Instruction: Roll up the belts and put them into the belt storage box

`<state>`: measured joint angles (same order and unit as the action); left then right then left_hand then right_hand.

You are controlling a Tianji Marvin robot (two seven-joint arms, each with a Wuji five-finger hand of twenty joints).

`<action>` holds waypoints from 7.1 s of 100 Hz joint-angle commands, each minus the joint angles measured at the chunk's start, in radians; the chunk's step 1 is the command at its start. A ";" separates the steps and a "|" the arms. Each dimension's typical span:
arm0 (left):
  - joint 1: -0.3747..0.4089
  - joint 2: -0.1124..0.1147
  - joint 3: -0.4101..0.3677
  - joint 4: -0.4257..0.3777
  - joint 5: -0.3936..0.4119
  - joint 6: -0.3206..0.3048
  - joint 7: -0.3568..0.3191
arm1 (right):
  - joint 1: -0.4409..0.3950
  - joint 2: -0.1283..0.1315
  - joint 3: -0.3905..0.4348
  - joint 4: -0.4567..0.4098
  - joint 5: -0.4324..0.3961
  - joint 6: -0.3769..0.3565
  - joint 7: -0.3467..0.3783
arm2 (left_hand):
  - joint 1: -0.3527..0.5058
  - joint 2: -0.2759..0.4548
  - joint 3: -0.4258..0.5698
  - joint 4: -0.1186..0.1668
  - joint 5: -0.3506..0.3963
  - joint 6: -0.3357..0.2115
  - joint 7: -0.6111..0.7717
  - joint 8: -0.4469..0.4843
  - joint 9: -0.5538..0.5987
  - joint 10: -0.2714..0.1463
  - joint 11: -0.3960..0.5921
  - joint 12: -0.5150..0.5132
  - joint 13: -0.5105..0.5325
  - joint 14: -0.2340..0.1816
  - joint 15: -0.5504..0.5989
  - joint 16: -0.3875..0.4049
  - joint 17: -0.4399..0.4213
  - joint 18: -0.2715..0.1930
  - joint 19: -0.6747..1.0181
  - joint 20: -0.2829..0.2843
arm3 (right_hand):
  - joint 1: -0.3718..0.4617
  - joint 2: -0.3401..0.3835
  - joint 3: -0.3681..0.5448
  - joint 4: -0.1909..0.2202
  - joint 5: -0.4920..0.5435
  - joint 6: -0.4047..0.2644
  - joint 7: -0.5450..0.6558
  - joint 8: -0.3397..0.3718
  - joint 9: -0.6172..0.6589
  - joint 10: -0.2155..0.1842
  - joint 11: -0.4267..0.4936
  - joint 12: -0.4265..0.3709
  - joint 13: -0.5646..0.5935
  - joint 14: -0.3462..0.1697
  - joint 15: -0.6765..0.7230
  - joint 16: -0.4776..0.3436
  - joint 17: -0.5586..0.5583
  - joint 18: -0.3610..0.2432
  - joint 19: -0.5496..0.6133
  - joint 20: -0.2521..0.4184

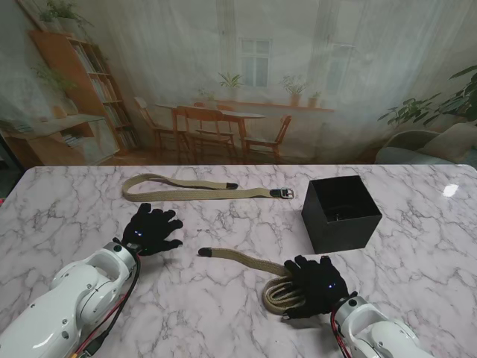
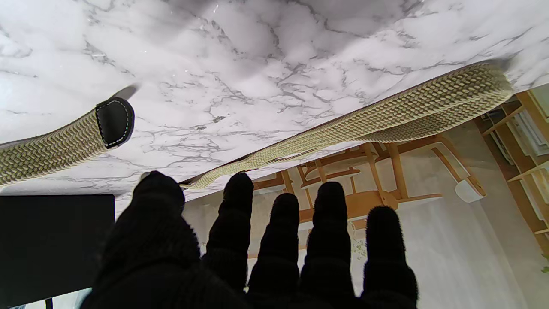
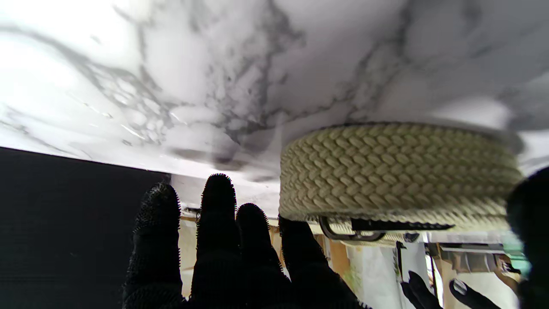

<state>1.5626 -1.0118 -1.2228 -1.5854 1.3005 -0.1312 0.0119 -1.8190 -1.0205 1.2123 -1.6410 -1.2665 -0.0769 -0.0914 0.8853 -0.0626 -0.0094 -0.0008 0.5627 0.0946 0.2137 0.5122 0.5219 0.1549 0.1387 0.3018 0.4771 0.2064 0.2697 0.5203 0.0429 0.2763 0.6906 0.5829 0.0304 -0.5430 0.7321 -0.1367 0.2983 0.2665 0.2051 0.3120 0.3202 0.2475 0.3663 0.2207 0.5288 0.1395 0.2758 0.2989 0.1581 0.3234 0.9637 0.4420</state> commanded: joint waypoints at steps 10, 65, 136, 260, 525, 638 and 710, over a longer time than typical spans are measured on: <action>0.003 -0.001 -0.002 0.001 0.003 -0.003 -0.009 | -0.017 -0.001 0.000 -0.025 -0.006 0.038 0.046 | -0.018 0.046 -0.017 -0.015 -0.013 0.025 -0.009 -0.008 -0.037 0.017 -0.014 0.002 -0.006 0.015 -0.013 0.012 -0.019 0.042 -0.032 -0.014 | -0.040 -0.052 0.018 -0.028 -0.051 0.022 -0.037 0.010 -0.054 0.025 -0.012 -0.009 -0.042 0.012 -0.063 -0.026 -0.033 0.042 -0.039 -0.017; 0.003 -0.001 -0.002 0.001 0.003 -0.009 -0.009 | 0.029 -0.010 -0.061 0.038 0.050 0.051 -0.056 | -0.019 0.048 -0.017 -0.016 0.001 0.023 -0.001 -0.005 -0.033 0.016 -0.012 0.003 -0.005 0.014 -0.012 0.013 -0.017 0.042 -0.030 -0.013 | 0.366 0.113 -0.235 0.037 0.174 -0.380 0.493 0.393 0.036 -0.050 0.059 0.023 0.011 -0.002 -0.014 0.002 -0.025 0.093 -0.022 -0.013; -0.172 0.002 0.221 0.074 -0.162 -0.082 -0.154 | 0.064 -0.021 -0.088 0.068 0.087 0.064 -0.121 | -0.098 -0.074 -0.007 -0.009 -0.274 0.016 -0.183 -0.167 -0.248 0.092 -0.143 -0.143 -0.015 0.012 -0.022 -0.012 0.051 -0.017 0.015 -0.010 | 0.452 0.058 0.132 -0.130 0.344 -0.641 0.820 0.227 0.291 -0.133 0.112 0.136 0.094 -0.017 0.042 0.043 -0.004 0.078 -0.006 -0.014; -0.084 0.029 0.213 -0.034 -0.134 -0.237 -0.291 | 0.152 -0.036 -0.181 0.104 0.176 0.162 -0.086 | 0.264 -0.209 0.096 0.001 0.174 0.021 0.528 0.274 -0.082 0.020 0.081 0.068 0.010 -0.020 0.043 0.059 0.054 -0.029 0.152 0.008 | 0.474 0.045 0.116 -0.131 0.389 -0.601 0.809 0.187 0.903 -0.248 0.263 0.261 0.432 -0.089 0.130 0.118 0.049 0.125 -0.022 -0.037; -0.111 0.021 0.276 0.027 -0.176 -0.359 -0.130 | 0.190 -0.031 -0.245 0.097 0.205 0.156 -0.008 | 0.122 -0.263 0.089 -0.006 -0.090 -0.191 0.489 0.378 -0.263 -0.019 0.088 0.024 -0.054 -0.053 0.025 0.047 0.029 -0.055 0.100 0.050 | 0.485 0.076 0.089 -0.114 0.371 -0.547 0.810 0.112 0.913 -0.259 0.239 0.266 0.452 -0.097 0.130 0.139 0.052 0.113 0.015 -0.062; -0.201 0.018 0.403 0.074 -0.191 -0.346 -0.091 | 0.195 -0.032 -0.259 0.097 0.226 0.159 0.002 | 0.188 -0.242 0.096 -0.006 0.159 -0.086 0.578 0.185 -0.216 -0.019 0.097 0.026 -0.109 -0.050 0.006 0.021 -0.003 -0.055 0.083 0.038 | 0.443 0.109 0.104 -0.100 0.398 -0.405 0.763 0.061 0.938 -0.226 0.223 0.250 0.466 -0.088 0.137 0.139 0.048 0.118 0.017 -0.069; -0.270 0.014 0.492 0.104 -0.175 -0.276 -0.064 | 0.154 -0.013 -0.229 0.061 0.171 0.101 0.075 | 0.180 -0.224 0.075 -0.003 0.166 -0.024 0.627 0.181 -0.154 -0.016 0.114 0.062 -0.095 -0.043 0.017 0.028 -0.001 -0.050 0.102 0.049 | 0.198 0.144 -0.048 0.032 0.066 -0.202 0.305 0.149 0.141 -0.061 0.158 0.153 0.052 -0.017 0.118 0.097 -0.044 0.070 -0.005 -0.017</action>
<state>1.2924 -0.9958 -0.7319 -1.4793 1.1221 -0.4088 -0.0318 -1.6463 -1.0326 1.0060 -1.6187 -1.0888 0.0188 -0.0164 1.0298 -0.3061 0.0783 0.0082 0.7045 0.0409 0.8215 0.6973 0.3388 0.1431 0.2374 0.3515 0.3881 0.1686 0.2882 0.5421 0.0560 0.2260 0.7815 0.6194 0.2631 -0.3719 0.6460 -0.1267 0.4217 0.0904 0.5604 0.4672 0.5256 0.1613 0.4932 0.3794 0.6720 0.1284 0.5615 0.5190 0.1325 0.4153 0.9527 0.4038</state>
